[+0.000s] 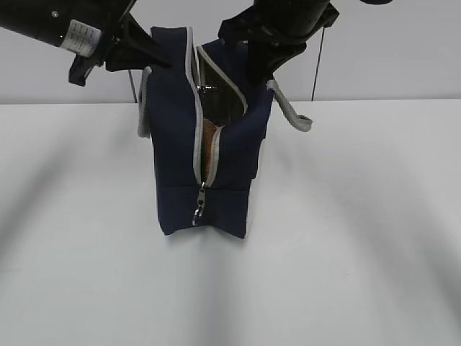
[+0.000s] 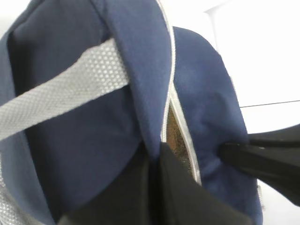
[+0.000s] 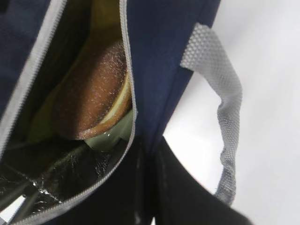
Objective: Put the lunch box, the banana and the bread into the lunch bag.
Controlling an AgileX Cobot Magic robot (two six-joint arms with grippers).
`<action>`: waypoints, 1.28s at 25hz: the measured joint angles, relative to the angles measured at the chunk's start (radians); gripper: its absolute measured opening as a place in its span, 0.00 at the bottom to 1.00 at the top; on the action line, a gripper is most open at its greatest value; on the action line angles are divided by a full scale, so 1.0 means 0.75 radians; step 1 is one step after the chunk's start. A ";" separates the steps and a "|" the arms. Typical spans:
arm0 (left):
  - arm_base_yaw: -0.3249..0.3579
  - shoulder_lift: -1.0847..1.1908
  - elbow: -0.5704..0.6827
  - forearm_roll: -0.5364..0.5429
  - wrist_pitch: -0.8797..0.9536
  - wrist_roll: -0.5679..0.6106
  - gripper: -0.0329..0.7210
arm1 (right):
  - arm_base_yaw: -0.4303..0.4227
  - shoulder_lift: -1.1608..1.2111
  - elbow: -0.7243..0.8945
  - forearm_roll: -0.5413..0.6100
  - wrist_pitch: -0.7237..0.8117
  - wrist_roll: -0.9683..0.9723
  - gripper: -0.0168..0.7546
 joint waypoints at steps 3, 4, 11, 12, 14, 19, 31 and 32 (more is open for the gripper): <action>0.000 0.039 -0.001 -0.027 -0.008 0.001 0.04 | 0.000 0.000 0.000 0.001 -0.012 0.005 0.01; 0.000 0.055 -0.005 -0.028 -0.012 0.003 0.04 | 0.000 0.000 0.000 -0.002 -0.018 0.007 0.01; 0.000 0.120 -0.098 -0.036 -0.014 0.006 0.04 | 0.000 0.003 0.000 -0.008 -0.065 0.021 0.01; 0.000 0.126 -0.106 -0.039 -0.016 0.006 0.04 | 0.000 0.009 0.000 -0.008 -0.069 0.024 0.01; 0.000 0.145 -0.110 -0.048 -0.019 0.006 0.04 | 0.000 0.026 0.000 -0.008 -0.081 0.024 0.01; 0.000 0.200 -0.112 -0.067 -0.019 0.006 0.04 | 0.000 0.065 0.000 0.000 -0.093 0.028 0.01; 0.000 0.219 -0.122 0.006 -0.015 0.007 0.04 | 0.000 0.099 0.000 -0.006 -0.066 0.032 0.01; 0.000 0.219 -0.122 0.008 -0.015 0.007 0.04 | 0.000 0.099 0.000 -0.008 -0.066 0.032 0.01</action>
